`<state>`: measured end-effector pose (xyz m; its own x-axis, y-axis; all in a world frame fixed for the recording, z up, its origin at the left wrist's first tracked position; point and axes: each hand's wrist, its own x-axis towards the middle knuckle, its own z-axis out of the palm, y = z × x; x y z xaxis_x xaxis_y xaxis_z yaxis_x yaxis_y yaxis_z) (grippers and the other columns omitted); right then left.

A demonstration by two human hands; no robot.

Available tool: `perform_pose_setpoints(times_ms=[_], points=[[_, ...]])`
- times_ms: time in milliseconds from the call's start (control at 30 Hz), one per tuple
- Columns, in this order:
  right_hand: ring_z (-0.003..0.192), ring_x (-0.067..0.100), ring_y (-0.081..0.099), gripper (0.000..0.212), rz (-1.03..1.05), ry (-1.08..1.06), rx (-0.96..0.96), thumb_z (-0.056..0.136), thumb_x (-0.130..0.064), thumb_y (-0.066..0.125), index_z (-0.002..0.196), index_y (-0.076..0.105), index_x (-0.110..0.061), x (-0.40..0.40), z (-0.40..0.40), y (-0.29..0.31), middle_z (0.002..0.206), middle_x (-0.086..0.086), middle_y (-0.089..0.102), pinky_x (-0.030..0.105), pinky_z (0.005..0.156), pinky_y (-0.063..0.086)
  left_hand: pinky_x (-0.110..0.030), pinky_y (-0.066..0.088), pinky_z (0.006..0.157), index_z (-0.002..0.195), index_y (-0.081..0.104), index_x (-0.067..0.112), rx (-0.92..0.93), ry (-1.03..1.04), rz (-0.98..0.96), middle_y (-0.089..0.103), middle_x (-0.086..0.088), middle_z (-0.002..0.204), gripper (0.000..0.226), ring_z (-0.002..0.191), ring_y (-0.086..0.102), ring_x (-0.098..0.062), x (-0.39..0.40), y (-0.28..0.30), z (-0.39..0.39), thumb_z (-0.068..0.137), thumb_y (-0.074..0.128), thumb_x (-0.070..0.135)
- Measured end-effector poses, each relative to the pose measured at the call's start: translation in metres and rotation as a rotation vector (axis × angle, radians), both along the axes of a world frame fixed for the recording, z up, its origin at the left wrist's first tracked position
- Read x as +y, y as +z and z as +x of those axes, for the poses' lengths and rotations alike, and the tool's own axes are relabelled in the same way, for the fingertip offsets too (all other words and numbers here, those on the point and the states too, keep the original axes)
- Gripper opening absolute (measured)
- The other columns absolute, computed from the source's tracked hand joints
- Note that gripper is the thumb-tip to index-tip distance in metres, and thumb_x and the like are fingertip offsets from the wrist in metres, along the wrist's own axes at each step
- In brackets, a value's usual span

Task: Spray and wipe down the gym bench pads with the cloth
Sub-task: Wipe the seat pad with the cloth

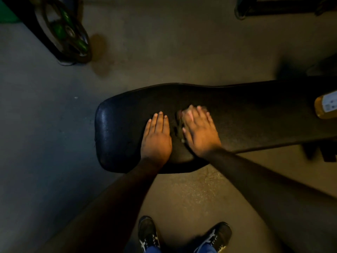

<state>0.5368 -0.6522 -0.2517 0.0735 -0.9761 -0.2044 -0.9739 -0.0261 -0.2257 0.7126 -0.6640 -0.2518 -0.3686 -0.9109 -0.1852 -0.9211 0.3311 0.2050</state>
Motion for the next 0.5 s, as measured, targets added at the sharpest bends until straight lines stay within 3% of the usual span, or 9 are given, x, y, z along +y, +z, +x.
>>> perform_pose_setpoints(times_ms=[67, 100, 200, 233, 300, 367, 400, 433, 500], points=[[0.157, 0.027, 0.01, 0.068, 0.017, 0.177, 0.026, 0.098, -0.05, 0.02, 0.159, 0.025, -0.023, 0.021, -0.034, -0.003, 0.169, 0.008, 0.019, 0.045, 0.126, 0.006, -0.035, 0.002, 0.12, 0.154, 0.017, 0.009, 0.049, 0.016, -0.01, 0.015, -0.012, 0.162, 0.056, 0.15, 0.009, -0.022, 0.006, 0.002, -0.009, 0.102, 0.029, 0.028], [0.157, 0.027, 0.011, 0.068, -0.013, 0.108, 0.055, 0.098, -0.051, 0.02, 0.159, 0.027, -0.022, 0.018, -0.051, -0.006, 0.168, 0.009, 0.02, 0.044, 0.126, 0.007, -0.035, 0.004, 0.12, 0.153, 0.02, 0.01, 0.078, 0.016, -0.014, 0.017, -0.011, 0.162, 0.055, 0.15, 0.011, -0.021, 0.008, 0.003, -0.014, 0.103, 0.03, 0.028], [0.157, 0.032, 0.008, 0.068, -0.011, -0.407, 0.055, 0.1, -0.05, 0.027, 0.16, 0.024, -0.016, 0.006, -0.047, -0.008, 0.168, 0.014, 0.017, 0.049, 0.127, 0.007, -0.037, 0.012, 0.121, 0.15, 0.032, 0.008, 0.148, 0.016, -0.038, 0.029, -0.013, 0.158, 0.053, 0.148, 0.021, -0.023, 0.016, 0.002, -0.032, 0.102, 0.035, 0.031], [0.157, 0.033, 0.008, 0.069, -0.033, -0.417, 0.038, 0.1, -0.049, 0.03, 0.159, 0.023, -0.015, 0.013, -0.031, -0.009, 0.168, 0.014, 0.017, 0.051, 0.127, 0.008, -0.038, 0.015, 0.12, 0.147, 0.037, 0.007, 0.171, 0.022, -0.044, 0.034, -0.014, 0.155, 0.052, 0.147, 0.025, -0.024, 0.018, 0.002, -0.037, 0.101, 0.038, 0.032], [0.155, 0.033, 0.015, 0.068, -0.074, -0.113, -0.025, 0.098, -0.049, 0.035, 0.158, 0.028, -0.017, 0.045, -0.018, -0.01, 0.167, 0.014, 0.024, 0.055, 0.125, 0.014, -0.04, 0.019, 0.119, 0.143, 0.045, 0.007, 0.213, 0.066, -0.071, 0.041, -0.015, 0.151, 0.049, 0.144, 0.031, -0.026, 0.016, 0.003, -0.046, 0.099, 0.042, 0.031], [0.155, 0.031, 0.02, 0.068, -0.068, 0.229, -0.031, 0.096, -0.05, 0.039, 0.156, 0.032, -0.02, 0.069, -0.055, -0.015, 0.165, 0.012, 0.028, 0.054, 0.125, 0.017, -0.04, 0.022, 0.119, 0.139, 0.049, 0.007, 0.257, 0.131, -0.12, 0.045, -0.015, 0.148, 0.046, 0.142, 0.034, -0.027, 0.01, 0.004, -0.052, 0.098, 0.042, 0.026], [0.155, 0.03, 0.019, 0.068, -0.076, 0.259, -0.007, 0.095, -0.051, 0.039, 0.156, 0.032, -0.021, 0.068, -0.081, -0.015, 0.165, 0.011, 0.029, 0.051, 0.126, 0.015, -0.041, 0.022, 0.119, 0.138, 0.05, 0.007, 0.287, 0.149, -0.142, 0.046, -0.014, 0.148, 0.046, 0.142, 0.034, -0.026, 0.004, 0.005, -0.055, 0.097, 0.041, 0.025], [0.155, 0.03, 0.018, 0.069, -0.08, 0.152, 0.019, 0.095, -0.052, 0.037, 0.156, 0.032, -0.021, 0.061, -0.103, -0.017, 0.165, 0.012, 0.028, 0.05, 0.126, 0.013, -0.041, 0.022, 0.12, 0.139, 0.05, 0.009, 0.309, 0.146, -0.142, 0.045, -0.012, 0.149, 0.045, 0.143, 0.032, -0.025, -0.003, 0.005, -0.06, 0.098, 0.04, 0.025], [0.155, 0.034, 0.015, 0.069, -0.087, -0.261, 0.016, 0.096, -0.049, 0.034, 0.157, 0.031, -0.016, 0.044, -0.121, -0.019, 0.165, 0.015, 0.026, 0.051, 0.126, 0.012, -0.04, 0.02, 0.12, 0.143, 0.046, 0.011, 0.322, 0.106, -0.114, 0.04, -0.01, 0.152, 0.045, 0.145, 0.027, -0.022, -0.016, 0.002, -0.078, 0.101, 0.04, 0.028]])
